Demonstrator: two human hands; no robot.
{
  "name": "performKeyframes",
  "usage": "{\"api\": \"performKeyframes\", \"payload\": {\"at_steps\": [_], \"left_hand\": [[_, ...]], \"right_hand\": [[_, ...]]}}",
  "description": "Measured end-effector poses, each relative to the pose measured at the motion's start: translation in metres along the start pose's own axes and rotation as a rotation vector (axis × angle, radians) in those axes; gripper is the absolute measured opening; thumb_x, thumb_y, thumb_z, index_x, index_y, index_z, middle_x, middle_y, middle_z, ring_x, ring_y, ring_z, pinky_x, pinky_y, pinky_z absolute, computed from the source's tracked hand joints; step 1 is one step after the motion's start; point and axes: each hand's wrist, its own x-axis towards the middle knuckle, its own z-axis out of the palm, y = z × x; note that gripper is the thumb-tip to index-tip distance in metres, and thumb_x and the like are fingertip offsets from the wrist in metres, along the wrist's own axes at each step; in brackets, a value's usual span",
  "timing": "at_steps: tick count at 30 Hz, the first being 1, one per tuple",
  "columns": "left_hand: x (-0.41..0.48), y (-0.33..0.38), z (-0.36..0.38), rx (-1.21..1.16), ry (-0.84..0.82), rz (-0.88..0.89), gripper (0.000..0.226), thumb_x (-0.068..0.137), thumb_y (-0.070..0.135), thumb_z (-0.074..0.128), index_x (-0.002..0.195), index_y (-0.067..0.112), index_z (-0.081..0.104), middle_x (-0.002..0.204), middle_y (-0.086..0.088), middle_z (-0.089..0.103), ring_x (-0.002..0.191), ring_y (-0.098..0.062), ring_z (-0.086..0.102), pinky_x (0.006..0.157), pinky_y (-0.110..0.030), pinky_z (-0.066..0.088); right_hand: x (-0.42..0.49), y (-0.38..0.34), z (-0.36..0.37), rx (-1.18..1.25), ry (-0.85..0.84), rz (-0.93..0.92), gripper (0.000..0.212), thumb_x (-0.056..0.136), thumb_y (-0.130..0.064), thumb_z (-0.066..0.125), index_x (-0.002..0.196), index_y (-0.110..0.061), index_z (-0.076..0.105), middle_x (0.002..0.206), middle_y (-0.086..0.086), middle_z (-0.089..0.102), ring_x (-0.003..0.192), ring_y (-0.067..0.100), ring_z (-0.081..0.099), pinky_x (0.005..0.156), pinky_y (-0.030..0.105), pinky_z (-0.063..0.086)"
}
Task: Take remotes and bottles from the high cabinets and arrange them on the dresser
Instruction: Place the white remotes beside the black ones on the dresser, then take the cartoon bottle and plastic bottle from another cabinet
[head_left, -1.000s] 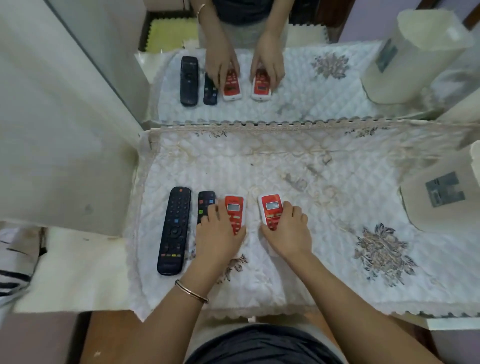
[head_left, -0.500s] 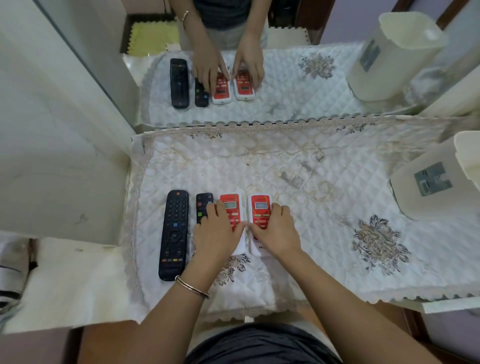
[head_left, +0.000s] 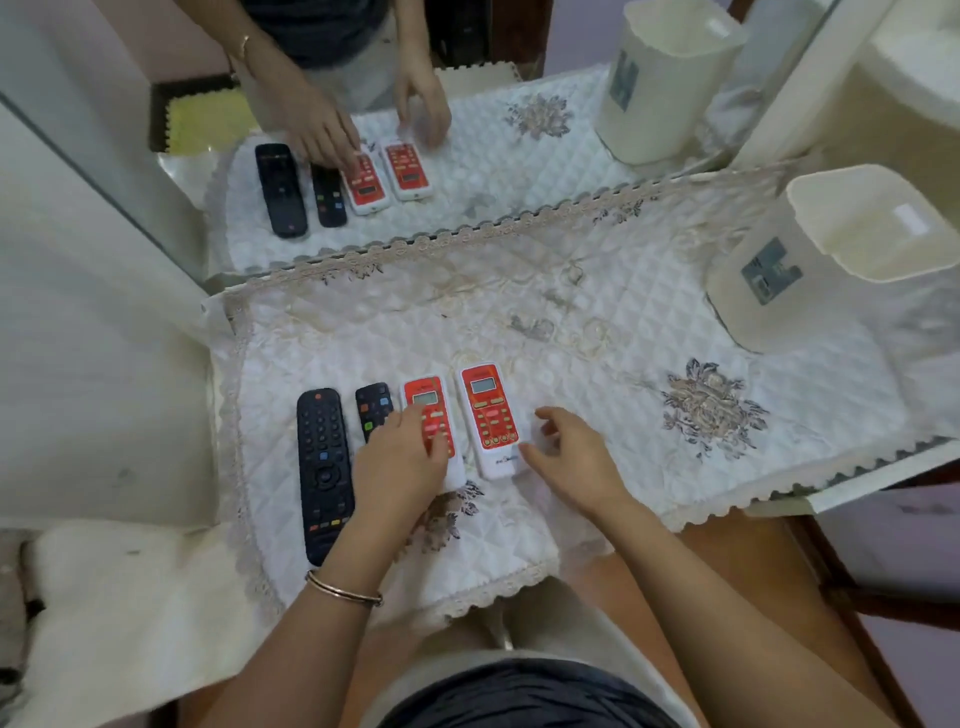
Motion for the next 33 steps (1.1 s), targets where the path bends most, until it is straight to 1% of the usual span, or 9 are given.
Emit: {"api": "performKeyframes", "payload": {"at_steps": [4,9,14,18,21,23,27,30,33], "left_hand": [[-0.017,0.028,0.001,-0.089,-0.033,0.139,0.034,0.089,0.024,0.049,0.12,0.013,0.059,0.117,-0.008,0.064,0.103,-0.029,0.061,0.086,-0.037,0.047],[-0.061,0.082,0.036,-0.165,-0.323,0.421,0.027,0.09,0.021,0.052,0.114,0.014,0.064,0.096,0.004,0.06,0.078,-0.014,0.055,0.084,-0.03,0.048],[-0.126,0.136,0.104,0.01,-0.673,0.477,0.031,0.09,0.028,0.054,0.117,0.014,0.06,0.101,0.003,0.058,0.091,-0.013,0.055,0.08,-0.022,0.04],[-0.179,0.147,0.149,0.188,-0.899,0.416,0.035,0.091,0.029,0.051,0.122,0.014,0.057,0.118,-0.003,0.061,0.106,-0.021,0.06,0.09,-0.029,0.045],[-0.219,0.158,0.182,0.258,-0.976,0.411,0.027,0.09,0.024,0.051,0.113,0.012,0.062,0.116,-0.004,0.062,0.103,-0.02,0.06,0.092,-0.032,0.047],[-0.251,0.172,0.198,0.319,-1.021,0.436,0.014,0.092,0.023,0.051,0.086,0.019,0.063,0.099,-0.002,0.062,0.087,-0.015,0.058,0.078,-0.029,0.048],[-0.3,0.214,0.227,0.462,-1.078,0.596,0.031,0.092,0.021,0.051,0.061,0.024,0.048,0.076,-0.002,0.055,0.073,-0.018,0.05,0.069,-0.031,0.04],[-0.329,0.254,0.256,0.536,-1.123,0.739,0.014,0.093,0.021,0.049,0.09,0.019,0.063,0.098,-0.004,0.064,0.094,-0.021,0.059,0.086,-0.037,0.046],[-0.356,0.291,0.293,0.574,-1.173,0.826,0.031,0.094,0.021,0.049,0.121,0.008,0.058,0.11,-0.006,0.06,0.105,-0.024,0.058,0.086,-0.03,0.044]], "right_hand": [[-0.041,0.038,-0.023,0.093,0.104,0.079,0.044,0.087,-0.022,0.058,0.129,-0.01,0.052,0.118,0.009,0.06,0.1,0.02,0.057,0.091,0.028,0.043],[-0.122,0.114,-0.049,0.227,0.257,0.245,0.04,0.088,-0.023,0.057,0.127,-0.014,0.053,0.093,-0.007,0.056,0.089,0.01,0.052,0.079,0.016,0.036],[-0.248,0.222,-0.043,0.359,0.363,0.599,0.042,0.088,-0.02,0.058,0.128,-0.01,0.053,0.1,0.006,0.062,0.093,0.019,0.059,0.076,0.017,0.037],[-0.352,0.289,-0.017,0.565,0.4,0.847,0.038,0.087,-0.009,0.055,0.12,0.009,0.055,0.077,0.008,0.054,0.075,0.027,0.058,0.056,0.014,0.036],[-0.428,0.327,0.007,0.683,0.464,1.025,0.041,0.087,-0.017,0.058,0.125,-0.003,0.052,0.096,0.009,0.058,0.09,0.025,0.056,0.07,0.02,0.036],[-0.47,0.345,0.022,0.786,0.534,1.126,0.042,0.086,-0.022,0.059,0.126,-0.009,0.052,0.097,0.005,0.057,0.091,0.021,0.054,0.075,0.022,0.035],[-0.53,0.364,0.052,1.052,0.74,1.278,0.039,0.085,-0.019,0.061,0.122,-0.007,0.055,0.103,0.01,0.062,0.101,0.027,0.059,0.089,0.03,0.044],[-0.554,0.364,0.075,1.215,0.833,1.359,0.037,0.086,-0.02,0.059,0.121,-0.009,0.055,0.113,0.014,0.064,0.105,0.03,0.06,0.093,0.034,0.043],[-0.562,0.364,0.097,1.37,0.879,1.42,0.036,0.086,-0.022,0.058,0.121,-0.013,0.055,0.111,0.011,0.064,0.104,0.029,0.061,0.092,0.034,0.044]]}}
